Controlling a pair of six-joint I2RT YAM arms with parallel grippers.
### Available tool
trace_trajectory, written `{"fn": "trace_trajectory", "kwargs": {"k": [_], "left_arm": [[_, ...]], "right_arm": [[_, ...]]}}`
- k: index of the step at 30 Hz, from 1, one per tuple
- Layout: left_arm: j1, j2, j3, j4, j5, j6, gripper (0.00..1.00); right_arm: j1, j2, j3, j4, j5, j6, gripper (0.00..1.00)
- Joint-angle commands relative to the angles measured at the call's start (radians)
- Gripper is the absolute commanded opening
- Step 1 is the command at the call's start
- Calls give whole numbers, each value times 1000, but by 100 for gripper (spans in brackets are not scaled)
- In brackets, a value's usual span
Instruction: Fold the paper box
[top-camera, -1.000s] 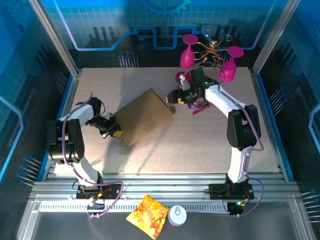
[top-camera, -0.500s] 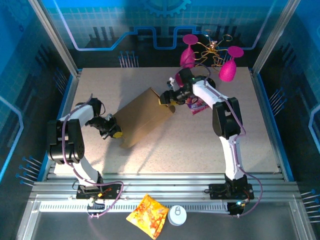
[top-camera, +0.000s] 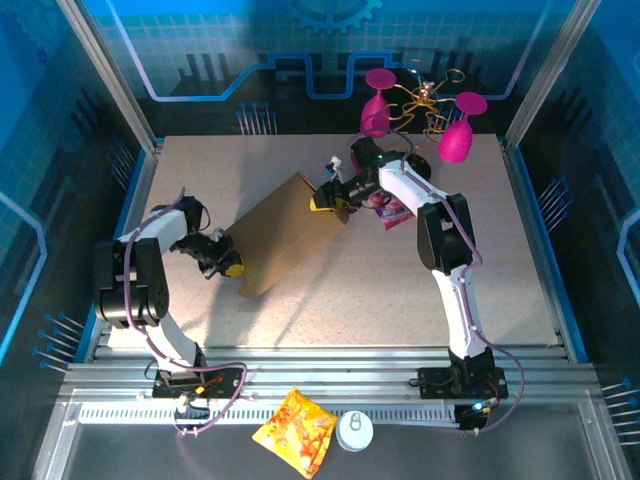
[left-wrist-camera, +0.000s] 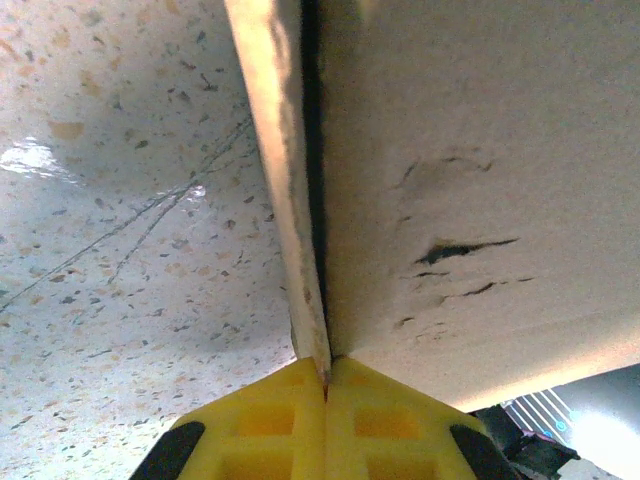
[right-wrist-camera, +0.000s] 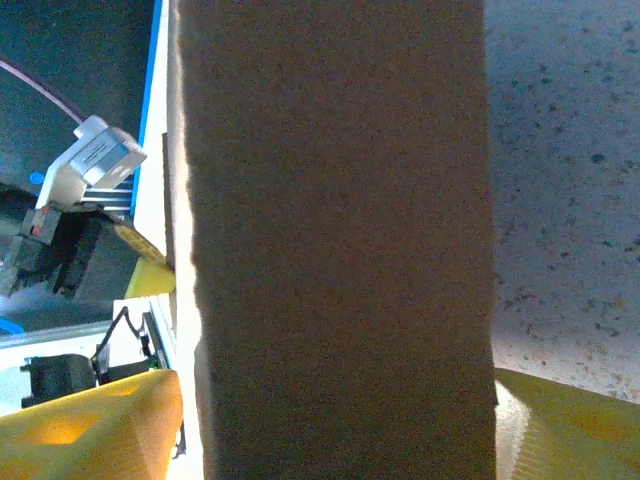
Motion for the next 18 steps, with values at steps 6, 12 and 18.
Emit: {"fn": "trace_trajectory", "kwargs": {"k": [6, 12, 18], "left_arm": [[12, -33, -6, -43, -107, 3, 23], [28, -182, 11, 41, -55, -133, 64], [90, -351, -5, 193, 22, -380, 79]], "right_arm": [[12, -35, -41, 22, -63, 91, 50], [8, -125, -151, 131, -78, 257, 40], [-11, -241, -263, 290, -81, 521, 37]]}}
